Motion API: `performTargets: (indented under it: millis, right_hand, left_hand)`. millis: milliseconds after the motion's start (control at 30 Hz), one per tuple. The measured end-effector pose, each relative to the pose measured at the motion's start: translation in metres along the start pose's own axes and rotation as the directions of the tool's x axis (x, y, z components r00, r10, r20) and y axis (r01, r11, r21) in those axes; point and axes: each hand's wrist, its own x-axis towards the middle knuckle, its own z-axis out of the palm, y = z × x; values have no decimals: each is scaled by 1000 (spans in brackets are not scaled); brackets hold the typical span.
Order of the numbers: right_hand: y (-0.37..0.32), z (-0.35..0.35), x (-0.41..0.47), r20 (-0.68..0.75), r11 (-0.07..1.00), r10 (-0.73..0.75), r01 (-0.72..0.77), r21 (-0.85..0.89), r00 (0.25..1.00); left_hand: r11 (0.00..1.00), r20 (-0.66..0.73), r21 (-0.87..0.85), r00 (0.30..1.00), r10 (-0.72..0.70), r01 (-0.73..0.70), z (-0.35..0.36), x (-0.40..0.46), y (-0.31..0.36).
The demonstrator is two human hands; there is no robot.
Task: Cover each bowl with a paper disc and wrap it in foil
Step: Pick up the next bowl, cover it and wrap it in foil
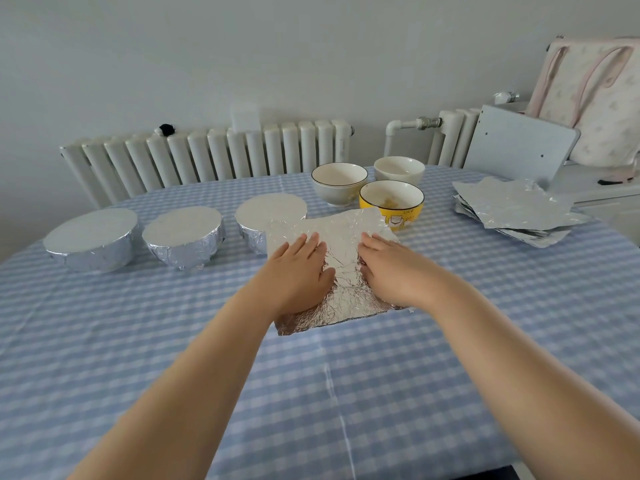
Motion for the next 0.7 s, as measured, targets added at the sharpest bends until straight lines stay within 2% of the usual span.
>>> performTargets:
  millis: [200,500,700]
  right_hand:
    - [-12,-7,14,2,991,-100,99,86,995]
    - [-7,3,15,69,996,-79,75,56,994]
    - [-8,2,12,71,992,-79,71,107,994]
  left_hand:
    - [1000,2,20,1000,9,-9,-1,2,2]
    - [999,45,-12,998,35,-35,1,0,-3]
    - [993,42,-121,999,9,-4,6,-4,-7]
